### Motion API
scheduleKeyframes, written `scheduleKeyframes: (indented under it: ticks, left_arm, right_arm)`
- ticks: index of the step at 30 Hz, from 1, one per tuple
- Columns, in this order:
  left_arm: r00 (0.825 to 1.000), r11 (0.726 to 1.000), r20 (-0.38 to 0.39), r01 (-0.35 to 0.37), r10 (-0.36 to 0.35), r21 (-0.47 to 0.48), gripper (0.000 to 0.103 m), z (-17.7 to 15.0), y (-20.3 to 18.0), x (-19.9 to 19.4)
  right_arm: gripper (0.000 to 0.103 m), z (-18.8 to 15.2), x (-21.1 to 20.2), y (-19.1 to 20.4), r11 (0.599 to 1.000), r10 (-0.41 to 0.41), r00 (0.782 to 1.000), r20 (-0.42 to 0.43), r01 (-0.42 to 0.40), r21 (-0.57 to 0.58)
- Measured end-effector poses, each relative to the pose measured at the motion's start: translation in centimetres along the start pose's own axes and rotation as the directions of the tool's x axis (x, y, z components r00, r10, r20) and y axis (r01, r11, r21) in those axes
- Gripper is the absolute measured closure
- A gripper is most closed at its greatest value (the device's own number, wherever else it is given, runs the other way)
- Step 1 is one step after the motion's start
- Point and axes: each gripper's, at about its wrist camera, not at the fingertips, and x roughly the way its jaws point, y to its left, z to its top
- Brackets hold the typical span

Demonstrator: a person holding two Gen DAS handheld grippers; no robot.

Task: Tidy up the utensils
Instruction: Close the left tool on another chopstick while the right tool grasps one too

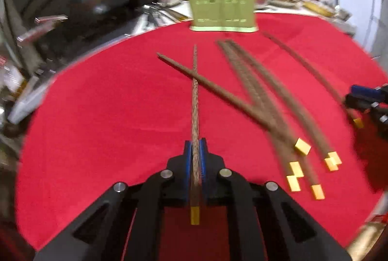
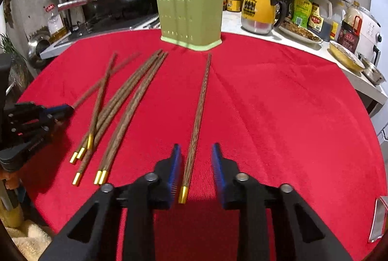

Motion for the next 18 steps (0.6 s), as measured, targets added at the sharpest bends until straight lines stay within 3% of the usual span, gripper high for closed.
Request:
scheduleKeyframes:
  ticks: [3, 6, 10, 12, 15, 18]
  left_arm:
    - [0.999, 0.997, 0.006, 0.043, -0.042, -0.064, 0.096, 0.1, 1.5, 0.0]
    - [0.994, 0.995, 0.046, 0.101, -0.100, -0.023, 0.096, -0.1, 1.3, -0.4]
    - [0.979, 0.982, 0.098, 0.173, -0.179, 0.070, 0.096, 0.1, -0.3, -0.6]
    - [0.978, 0.981, 0.096, 0.181, -0.187, 0.067, 0.096, 0.4, -0.7, -0.7]
    - [0.996, 0.998, 0.071, 0.055, -0.053, -0.021, 0.096, 1.1, 0.3, -0.6]
    - [0.994, 0.992, 0.088, 0.075, -0.066, -0.101, 0.096, 1.1, 2.0, -1.4]
  right_arm:
    - [0.081, 0.1, 0.8, 0.0, 1.000, -0.005, 1.000, -0.014, 0.005, 0.001]
    - [0.095, 0.2, 1.0, 0.1, 1.000, -0.002, 1.000, -0.017, 0.002, -0.002]
    - [0.095, 0.2, 1.0, 0.4, 1.000, -0.014, 1.000, -0.024, 0.014, -0.010]
    - [0.096, 0.2, 1.0, 0.3, 1.000, -0.010, 1.000, -0.026, 0.010, 0.004]
    - [0.096, 0.2, 0.9, 0.0, 1.000, -0.019, 0.999, -0.026, 0.020, 0.022]
    - [0.096, 0.1, 0.8, -0.1, 0.999, -0.021, 0.999, -0.026, 0.021, 0.030]
